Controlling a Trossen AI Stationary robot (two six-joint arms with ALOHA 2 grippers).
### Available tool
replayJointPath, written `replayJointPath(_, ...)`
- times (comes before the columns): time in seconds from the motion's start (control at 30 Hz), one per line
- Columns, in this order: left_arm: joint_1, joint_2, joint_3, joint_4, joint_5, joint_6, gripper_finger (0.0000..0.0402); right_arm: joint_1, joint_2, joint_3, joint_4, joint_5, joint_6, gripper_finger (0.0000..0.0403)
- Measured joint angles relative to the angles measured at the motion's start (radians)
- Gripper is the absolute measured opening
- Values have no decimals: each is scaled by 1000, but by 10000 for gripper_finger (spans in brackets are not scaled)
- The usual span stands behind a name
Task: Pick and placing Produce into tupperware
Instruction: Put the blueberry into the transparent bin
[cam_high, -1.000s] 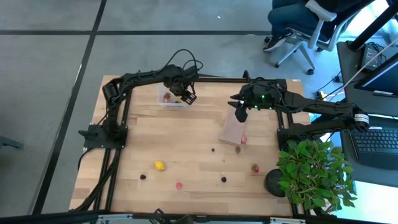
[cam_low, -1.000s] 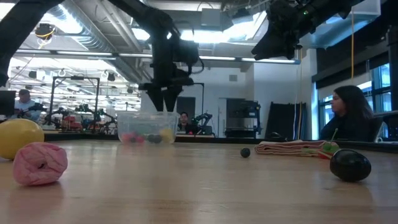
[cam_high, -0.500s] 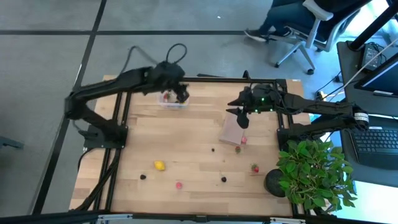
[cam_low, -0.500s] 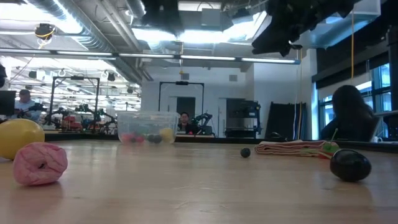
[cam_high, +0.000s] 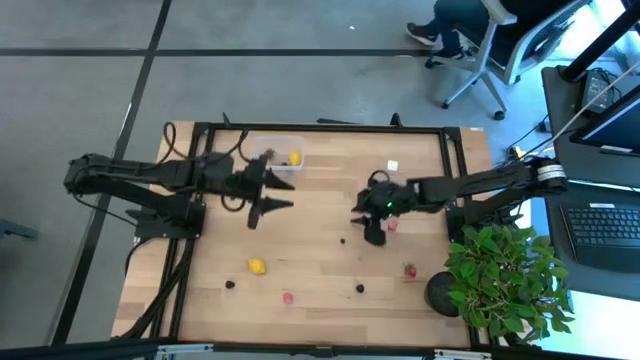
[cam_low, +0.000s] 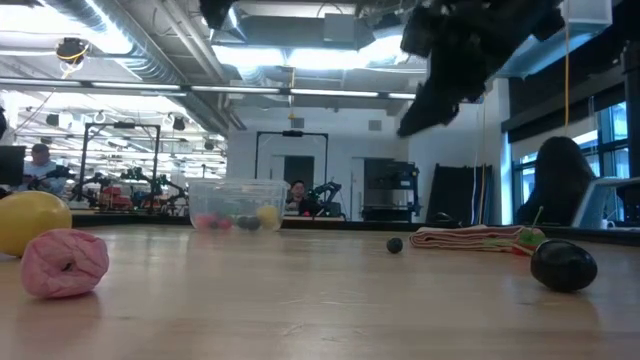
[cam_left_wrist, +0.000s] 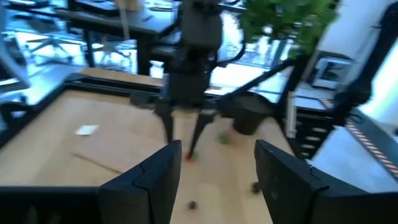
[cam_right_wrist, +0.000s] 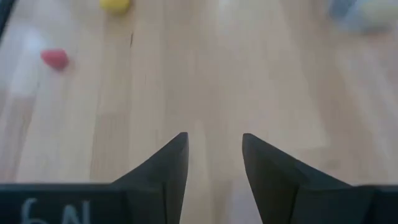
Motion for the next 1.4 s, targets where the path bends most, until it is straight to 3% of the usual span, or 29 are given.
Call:
replayJointPath(0.3, -121, -10, -73, 74, -4, -52, 190, 84, 223, 0, 98, 10, 95, 155)
replayJointPath(0.67, -145, -10, -73, 78, -7, -52, 188, 117, 395, 0, 207, 10, 124, 155)
replayJointPath(1.17, -144, -10, -73, 77, -7, -46, 186, 115, 422, 3, 232, 73, 101, 152)
replayJointPath(1.4, -144, -9, -73, 76, -64, -44, 192, 114, 422, 3, 221, 85, 99, 96)
